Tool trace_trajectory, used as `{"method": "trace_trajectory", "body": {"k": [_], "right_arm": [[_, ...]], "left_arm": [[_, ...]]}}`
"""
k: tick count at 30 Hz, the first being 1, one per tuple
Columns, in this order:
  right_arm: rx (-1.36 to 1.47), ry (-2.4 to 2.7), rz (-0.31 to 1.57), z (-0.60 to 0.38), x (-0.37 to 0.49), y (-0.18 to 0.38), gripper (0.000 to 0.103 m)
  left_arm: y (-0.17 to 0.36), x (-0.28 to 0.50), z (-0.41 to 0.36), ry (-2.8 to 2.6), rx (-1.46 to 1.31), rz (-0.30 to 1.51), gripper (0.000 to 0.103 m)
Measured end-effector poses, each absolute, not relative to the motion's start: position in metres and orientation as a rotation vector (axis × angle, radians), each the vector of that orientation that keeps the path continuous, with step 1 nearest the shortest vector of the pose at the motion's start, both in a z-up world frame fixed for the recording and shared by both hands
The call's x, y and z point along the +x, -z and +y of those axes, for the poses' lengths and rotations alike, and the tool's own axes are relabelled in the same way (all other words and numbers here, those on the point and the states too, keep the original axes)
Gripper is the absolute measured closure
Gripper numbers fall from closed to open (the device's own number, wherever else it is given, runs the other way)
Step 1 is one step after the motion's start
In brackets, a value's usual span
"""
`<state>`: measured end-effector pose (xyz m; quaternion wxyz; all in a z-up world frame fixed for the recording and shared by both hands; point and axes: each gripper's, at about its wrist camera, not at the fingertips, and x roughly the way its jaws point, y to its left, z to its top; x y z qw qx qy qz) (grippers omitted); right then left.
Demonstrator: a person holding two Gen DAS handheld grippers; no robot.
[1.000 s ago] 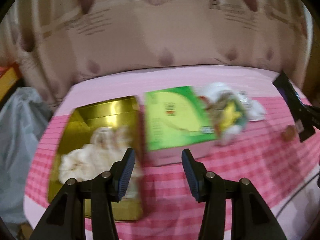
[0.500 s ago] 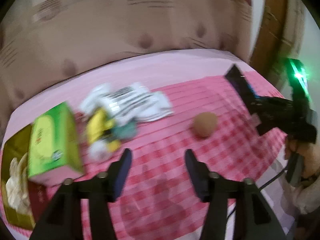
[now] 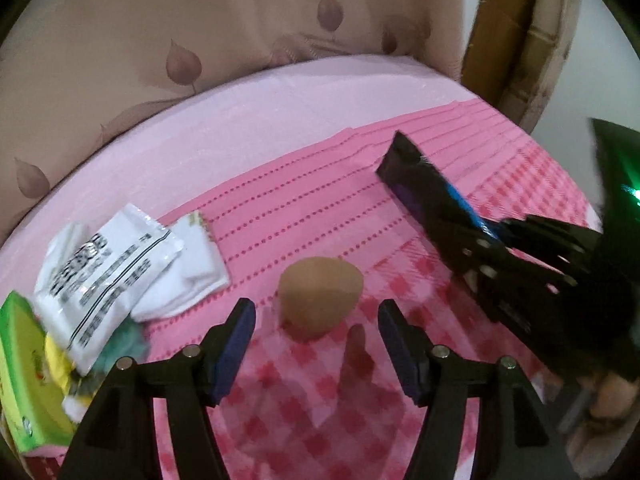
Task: Organize soft objects
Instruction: 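Grasp the tan makeup sponge with the left tool while the right tool holds the pouch, then carry the sponge over the gold tin with the left tool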
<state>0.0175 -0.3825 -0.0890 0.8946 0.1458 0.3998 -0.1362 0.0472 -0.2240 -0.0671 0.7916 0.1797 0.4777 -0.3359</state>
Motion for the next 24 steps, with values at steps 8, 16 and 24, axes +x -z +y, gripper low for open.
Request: {"method": "trace_trajectory", "body": {"k": [8, 16, 24], "right_arm": [[0.317, 0.271, 0.818, -0.385, 0.016, 0.092, 0.091], [0.295, 0.281, 0.813, -0.381, 0.017, 0.092, 0.091], [0.263, 0.3, 0.812, -0.375, 0.017, 0.092, 0.091]], "left_arm": [[0.085, 0.07, -0.237, 0.712, 0.308, 1.06, 0.053], [0.066, 0.06, -0.216, 0.685, 0.28, 1.025, 0.055], [0.035, 0.047, -0.171, 0.587, 0.256, 0.963, 0.055]]}}
